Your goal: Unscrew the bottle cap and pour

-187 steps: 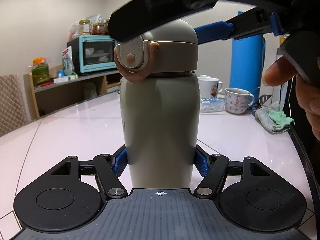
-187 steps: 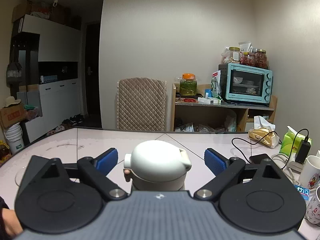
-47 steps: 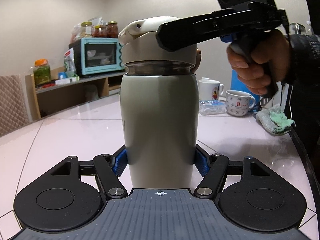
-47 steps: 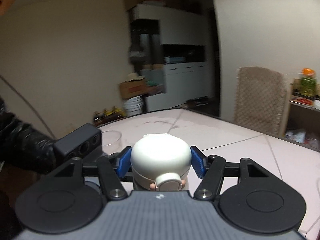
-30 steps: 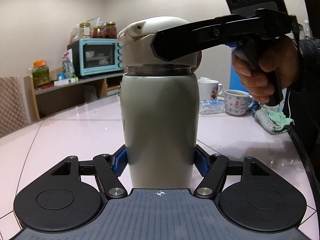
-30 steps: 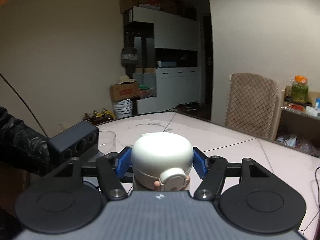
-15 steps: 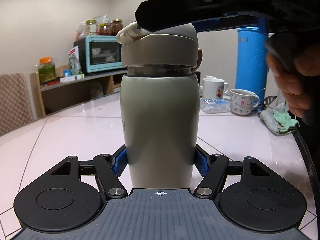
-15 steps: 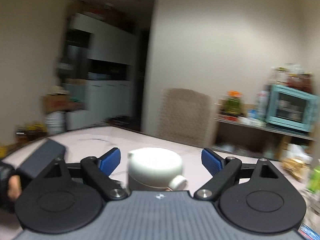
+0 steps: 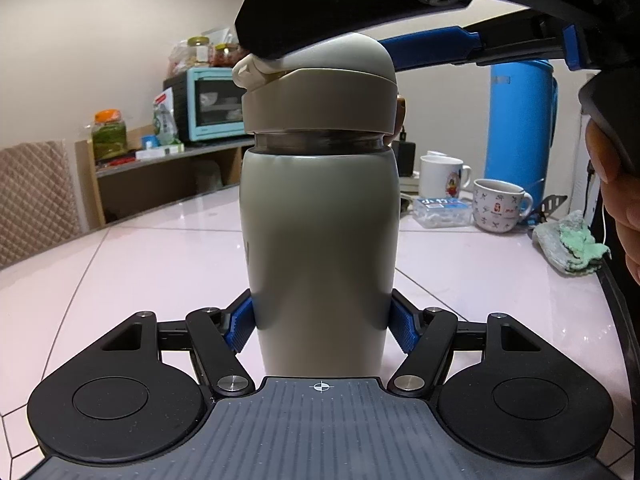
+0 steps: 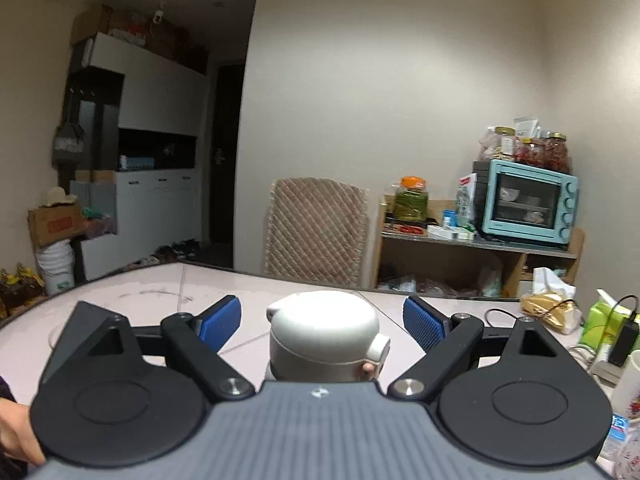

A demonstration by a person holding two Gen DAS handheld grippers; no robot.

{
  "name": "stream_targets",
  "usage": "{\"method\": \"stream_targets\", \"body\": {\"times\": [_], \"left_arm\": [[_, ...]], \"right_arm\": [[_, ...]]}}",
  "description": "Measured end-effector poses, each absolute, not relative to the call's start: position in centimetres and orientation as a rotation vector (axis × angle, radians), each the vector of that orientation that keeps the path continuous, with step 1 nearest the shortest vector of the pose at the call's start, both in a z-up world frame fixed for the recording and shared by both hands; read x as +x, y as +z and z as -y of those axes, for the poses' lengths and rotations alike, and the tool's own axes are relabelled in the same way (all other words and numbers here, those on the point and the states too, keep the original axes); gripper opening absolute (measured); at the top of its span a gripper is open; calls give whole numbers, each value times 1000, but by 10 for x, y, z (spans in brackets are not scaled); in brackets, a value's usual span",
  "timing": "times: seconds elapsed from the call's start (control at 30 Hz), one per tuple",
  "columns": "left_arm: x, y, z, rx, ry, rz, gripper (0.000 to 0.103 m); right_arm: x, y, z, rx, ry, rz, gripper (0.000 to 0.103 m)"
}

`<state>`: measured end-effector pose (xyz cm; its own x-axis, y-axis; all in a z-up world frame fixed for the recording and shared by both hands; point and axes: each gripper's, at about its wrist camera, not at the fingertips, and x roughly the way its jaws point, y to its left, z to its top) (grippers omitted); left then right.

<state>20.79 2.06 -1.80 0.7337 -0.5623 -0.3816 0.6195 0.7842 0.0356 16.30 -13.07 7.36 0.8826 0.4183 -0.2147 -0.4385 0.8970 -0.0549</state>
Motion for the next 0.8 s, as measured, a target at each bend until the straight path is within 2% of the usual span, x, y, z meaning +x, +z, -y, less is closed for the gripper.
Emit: {"method": "stream_targets", "body": {"times": [0.8], "left_arm": [[205,-19,-6,163,-635,-370,72]], "right_arm": [[170,75,110,-42,309,-284,90]]}}
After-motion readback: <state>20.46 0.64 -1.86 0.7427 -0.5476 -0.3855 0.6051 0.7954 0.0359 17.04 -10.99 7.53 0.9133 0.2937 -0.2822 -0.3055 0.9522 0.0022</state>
